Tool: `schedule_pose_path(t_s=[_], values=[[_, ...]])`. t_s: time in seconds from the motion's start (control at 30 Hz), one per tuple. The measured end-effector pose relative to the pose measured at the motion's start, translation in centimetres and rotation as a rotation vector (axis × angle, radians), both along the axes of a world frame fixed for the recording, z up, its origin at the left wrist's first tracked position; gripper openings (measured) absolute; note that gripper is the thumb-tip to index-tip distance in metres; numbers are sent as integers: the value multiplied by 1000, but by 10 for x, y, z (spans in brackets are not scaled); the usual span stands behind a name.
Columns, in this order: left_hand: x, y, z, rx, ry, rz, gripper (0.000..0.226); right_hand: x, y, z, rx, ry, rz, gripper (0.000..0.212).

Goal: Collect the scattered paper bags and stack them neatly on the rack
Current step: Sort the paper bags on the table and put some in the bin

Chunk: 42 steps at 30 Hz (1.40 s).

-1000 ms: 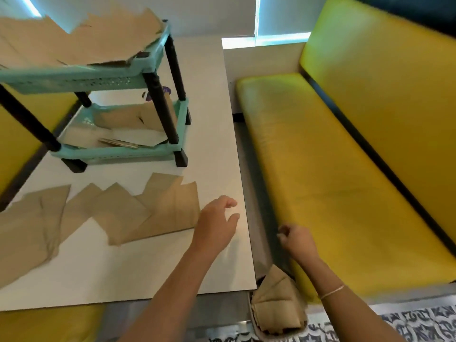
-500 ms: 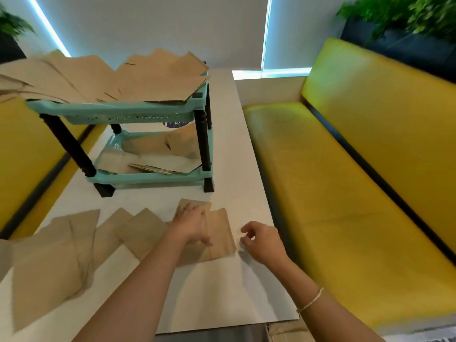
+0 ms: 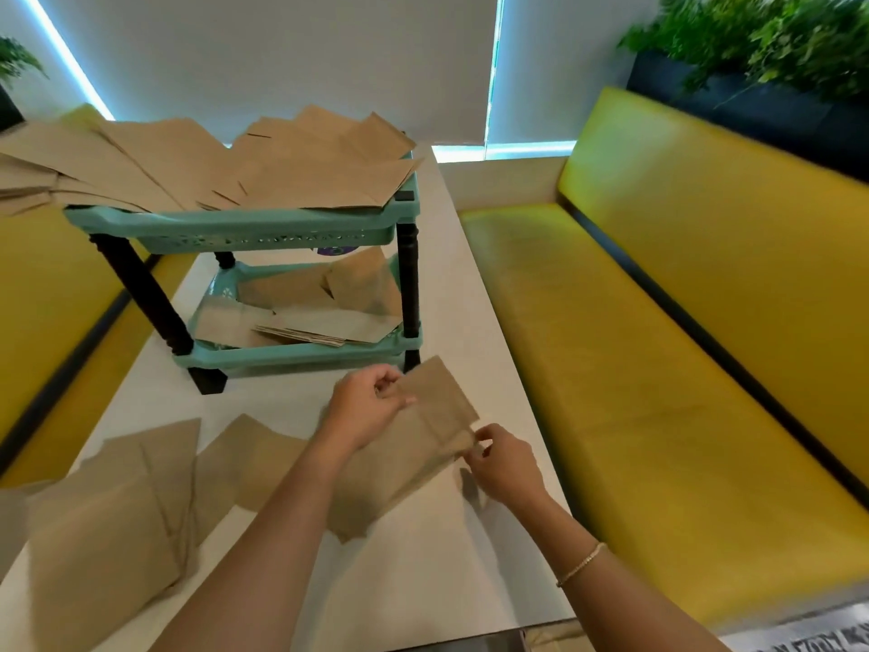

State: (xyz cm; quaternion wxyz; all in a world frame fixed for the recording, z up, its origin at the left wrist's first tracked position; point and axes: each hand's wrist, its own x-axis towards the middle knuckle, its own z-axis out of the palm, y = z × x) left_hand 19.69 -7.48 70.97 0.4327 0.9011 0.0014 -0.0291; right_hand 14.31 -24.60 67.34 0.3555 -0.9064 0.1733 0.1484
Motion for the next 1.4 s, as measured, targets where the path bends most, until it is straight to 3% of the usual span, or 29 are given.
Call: schedule_pose_path(t_s=[0.13, 0.27, 0.43, 0.57, 0.6, 0.73, 0.83, 1.0, 1.13, 1.23, 1.4], values=[[-3, 6, 27, -226, -32, 30, 11, 5, 20, 1, -90, 13, 17, 73], [-9, 10, 39, -326, -54, 48, 13, 16, 31, 4, -144, 43, -28, 78], [-15, 13, 55, -404, -182, 40, 12, 31, 26, -1, -167, 104, -114, 65], [-17, 10, 60, -514, -257, 74, 18, 30, 18, -2, -115, 16, -130, 11], [-17, 8, 61, -548, -273, 85, 19, 28, 15, -1, -89, -33, -122, 7], [-15, -6, 65, -651, -346, 124, 19, 19, -15, 16, 67, -220, -139, 31], [-17, -28, 70, -736, -393, 148, 19, 7, -50, 43, 152, -340, -243, 32], [-24, -77, 74, -821, -394, 138, 21, -21, -111, 56, 91, -504, -394, 20], [-31, -118, 66, -806, -323, 104, 18, -47, -163, 43, -113, -627, -564, 19], [-39, -148, 52, -780, -257, 64, 19, -71, -209, 18, -202, -578, -606, 21], [-53, -189, 19, -718, -106, 52, 18, -105, -244, -52, -252, -241, -439, 24]])
